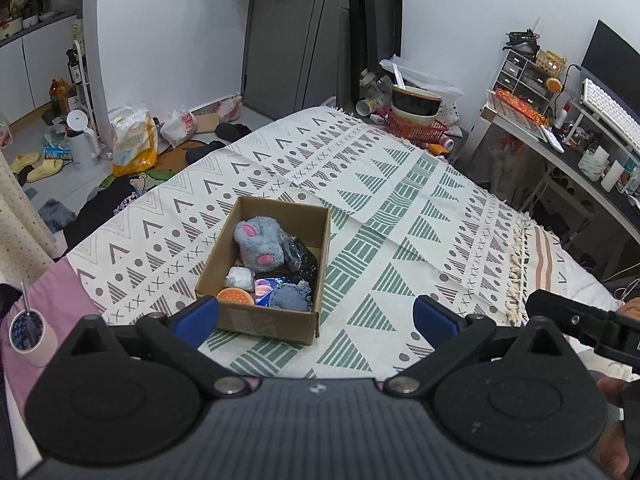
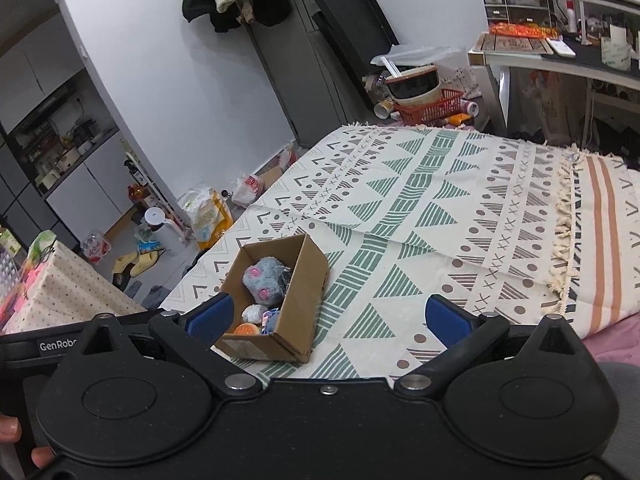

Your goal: Organize soft objects

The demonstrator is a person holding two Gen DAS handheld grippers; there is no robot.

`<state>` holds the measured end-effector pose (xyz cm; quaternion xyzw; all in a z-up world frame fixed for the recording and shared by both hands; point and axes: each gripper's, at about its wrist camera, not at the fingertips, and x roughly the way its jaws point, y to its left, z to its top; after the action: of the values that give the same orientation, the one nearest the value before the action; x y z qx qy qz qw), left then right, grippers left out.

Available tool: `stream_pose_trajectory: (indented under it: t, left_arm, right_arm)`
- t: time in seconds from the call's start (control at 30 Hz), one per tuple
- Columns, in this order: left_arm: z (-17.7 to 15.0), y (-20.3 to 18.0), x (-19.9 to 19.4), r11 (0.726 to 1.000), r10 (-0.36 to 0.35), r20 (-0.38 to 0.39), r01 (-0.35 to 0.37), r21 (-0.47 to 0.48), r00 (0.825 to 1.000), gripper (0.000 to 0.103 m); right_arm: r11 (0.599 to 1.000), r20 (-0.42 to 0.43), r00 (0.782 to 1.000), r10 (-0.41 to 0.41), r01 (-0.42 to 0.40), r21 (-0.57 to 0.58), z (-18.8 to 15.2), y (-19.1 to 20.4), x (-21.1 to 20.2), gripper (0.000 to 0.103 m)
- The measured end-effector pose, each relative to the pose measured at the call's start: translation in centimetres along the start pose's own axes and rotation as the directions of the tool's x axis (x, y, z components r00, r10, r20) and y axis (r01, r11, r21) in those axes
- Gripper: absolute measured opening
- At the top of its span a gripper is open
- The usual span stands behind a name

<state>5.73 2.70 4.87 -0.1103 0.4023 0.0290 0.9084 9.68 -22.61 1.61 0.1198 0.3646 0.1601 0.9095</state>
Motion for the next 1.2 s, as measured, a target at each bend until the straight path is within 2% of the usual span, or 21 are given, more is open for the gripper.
stream_pose_trajectory:
  t: [0.17,0.43,0.77,1.2]
  left_arm:
    - [-0.8,-0.6,-2.0,0.999,0.022,0.028,-0.023,0.025,0.999,0.102]
    - [-2.7,-1.8,-4.5,0.997,0.028,0.066,-0.032,0.068,0.997,0.102]
    - [-5.6,-2.9,-6.0,0.993,0.041,0.068,-0.048,0.111,0.997,0.102]
    - [-7.4,-3.0,-7.6,0.991,0.064,0.084,-0.074,0.116,0.994,0.102]
  right_arm:
    - [1.000,0.005,1.000,0.022,-0.022,-0.014,-0.7,0.1,-1.5,0.103]
    - [0.999,0.022,0.999,-0.031,0.032,-0.039,-2.3,-0.2,-3.8,0.103]
    - [0.997,0.060,0.998,-0.029,0.033,-0.068,-3.9,-0.4,-6.6,0.103]
    - [0.994,0.049,0.998,-0.024,0.029,-0.109,-5.7,-0.7,-7.7,0.103]
